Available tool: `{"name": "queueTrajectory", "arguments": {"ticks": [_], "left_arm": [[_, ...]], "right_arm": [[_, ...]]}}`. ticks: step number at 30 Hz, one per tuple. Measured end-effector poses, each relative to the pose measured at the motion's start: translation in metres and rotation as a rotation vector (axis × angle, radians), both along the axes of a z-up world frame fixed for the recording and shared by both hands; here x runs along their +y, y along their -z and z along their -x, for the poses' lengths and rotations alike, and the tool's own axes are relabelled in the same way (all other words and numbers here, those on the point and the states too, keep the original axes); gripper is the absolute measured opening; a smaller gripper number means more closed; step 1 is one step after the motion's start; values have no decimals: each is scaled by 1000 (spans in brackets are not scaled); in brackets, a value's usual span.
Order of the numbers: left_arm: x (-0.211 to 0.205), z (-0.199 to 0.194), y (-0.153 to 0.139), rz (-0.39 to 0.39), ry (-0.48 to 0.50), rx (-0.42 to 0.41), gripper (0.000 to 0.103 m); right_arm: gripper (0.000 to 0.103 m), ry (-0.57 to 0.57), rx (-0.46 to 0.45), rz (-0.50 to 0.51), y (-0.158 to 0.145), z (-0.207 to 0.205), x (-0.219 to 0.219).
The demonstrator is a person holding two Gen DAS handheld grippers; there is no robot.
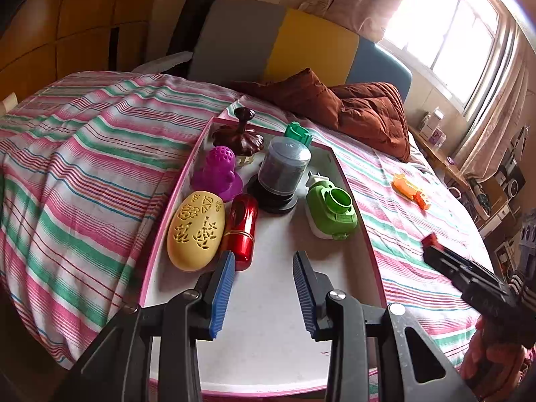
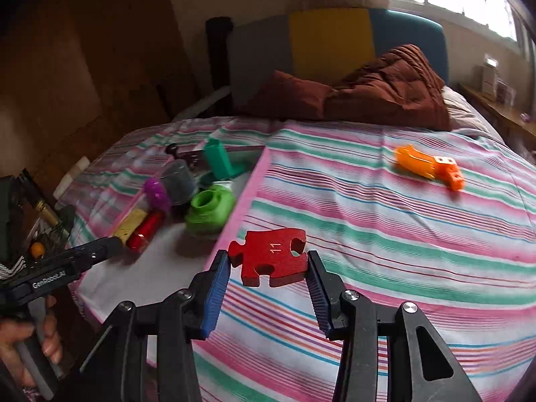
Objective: Organize rigid objects
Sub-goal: 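Lower the red puzzle piece into the tray and open the right tool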
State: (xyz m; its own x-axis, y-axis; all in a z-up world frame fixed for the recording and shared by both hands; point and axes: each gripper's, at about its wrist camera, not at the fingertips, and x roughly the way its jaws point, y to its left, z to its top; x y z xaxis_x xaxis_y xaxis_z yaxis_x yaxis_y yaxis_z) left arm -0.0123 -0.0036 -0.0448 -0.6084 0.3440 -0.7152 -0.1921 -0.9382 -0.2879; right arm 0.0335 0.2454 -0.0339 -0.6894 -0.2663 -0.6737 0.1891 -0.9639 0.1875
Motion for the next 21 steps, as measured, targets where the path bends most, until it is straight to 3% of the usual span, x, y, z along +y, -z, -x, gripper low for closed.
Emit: {"name": "queueTrajectory", "arguments": {"ticks": [10, 16, 21], "left_arm": [[-23, 2, -3, -8, -108, -5, 36], [-41, 6, -2, -44, -167, -24, 36], [-44, 8, 1, -58, -177, -44, 36]], "right_arm": [[46, -308, -9, -160, 9, 18, -110], [46, -387, -67, -181, 23, 44, -136], [46, -407, -62, -263, 32, 57, -147]]}}
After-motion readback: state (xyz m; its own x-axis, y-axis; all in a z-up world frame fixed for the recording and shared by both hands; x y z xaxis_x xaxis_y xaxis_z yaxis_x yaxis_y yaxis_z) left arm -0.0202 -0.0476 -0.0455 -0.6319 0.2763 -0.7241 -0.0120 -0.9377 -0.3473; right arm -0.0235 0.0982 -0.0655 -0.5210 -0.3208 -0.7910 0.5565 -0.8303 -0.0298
